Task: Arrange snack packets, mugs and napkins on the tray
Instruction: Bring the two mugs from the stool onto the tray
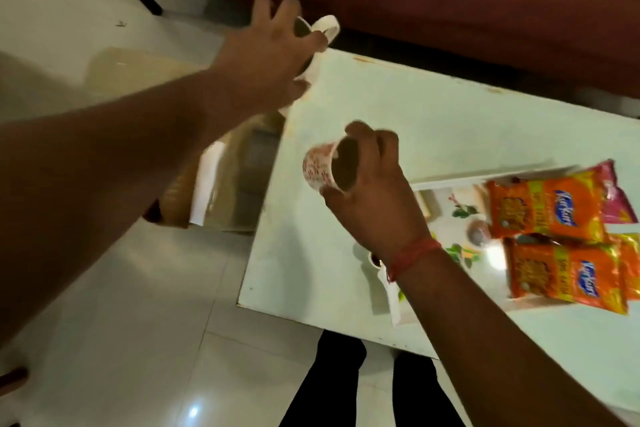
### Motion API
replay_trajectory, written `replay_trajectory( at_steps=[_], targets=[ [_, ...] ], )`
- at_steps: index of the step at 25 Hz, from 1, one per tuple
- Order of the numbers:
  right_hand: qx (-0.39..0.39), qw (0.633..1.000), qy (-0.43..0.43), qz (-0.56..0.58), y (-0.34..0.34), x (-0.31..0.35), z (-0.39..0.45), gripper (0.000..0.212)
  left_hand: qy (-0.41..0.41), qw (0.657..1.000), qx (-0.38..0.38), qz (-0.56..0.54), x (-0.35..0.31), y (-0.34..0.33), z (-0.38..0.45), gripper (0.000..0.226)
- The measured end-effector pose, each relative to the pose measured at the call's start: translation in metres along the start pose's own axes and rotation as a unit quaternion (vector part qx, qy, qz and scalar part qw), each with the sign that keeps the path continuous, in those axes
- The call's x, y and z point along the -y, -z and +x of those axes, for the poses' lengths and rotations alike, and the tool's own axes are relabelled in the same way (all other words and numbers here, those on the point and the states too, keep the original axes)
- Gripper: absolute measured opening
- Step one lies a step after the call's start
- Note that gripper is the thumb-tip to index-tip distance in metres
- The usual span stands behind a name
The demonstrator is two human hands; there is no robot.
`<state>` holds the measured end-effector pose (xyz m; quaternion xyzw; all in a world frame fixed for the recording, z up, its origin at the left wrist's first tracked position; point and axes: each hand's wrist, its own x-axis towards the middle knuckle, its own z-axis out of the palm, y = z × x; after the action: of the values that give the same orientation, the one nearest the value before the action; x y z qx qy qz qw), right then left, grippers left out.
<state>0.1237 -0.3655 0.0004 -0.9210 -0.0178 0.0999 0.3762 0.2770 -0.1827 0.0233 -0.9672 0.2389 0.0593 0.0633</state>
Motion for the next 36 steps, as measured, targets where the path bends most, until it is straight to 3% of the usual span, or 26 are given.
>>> replay_trajectory(
  at_steps=[5,12,22,36],
  targets=[
    [-0.025,0.994,-0.107,0.015,0.051,-0.077,-0.092,0.088,-0.141,0.986,0.018,-0.090,-0.173,0.009,0.019,0.060],
    [0.006,0.986,-0.162,-0.029,0.082,-0.158,-0.152,0.093,-0.179,0.973,0.115,-0.093,-0.302,-0.015,0.009,0.059],
    [-0.001,0.982,-0.146,-0.123,0.083,-0.198,-0.163,0.081,-0.136,0.977,0.159,-0.044,-0.345,-0.038,0.013,0.061],
    [-0.030,0.975,-0.179,-0.126,0.070,-0.193,-0.159,0.091,-0.123,0.981,0.145,-0.025,-0.345,-0.036,0.014,0.069]
  ],
)
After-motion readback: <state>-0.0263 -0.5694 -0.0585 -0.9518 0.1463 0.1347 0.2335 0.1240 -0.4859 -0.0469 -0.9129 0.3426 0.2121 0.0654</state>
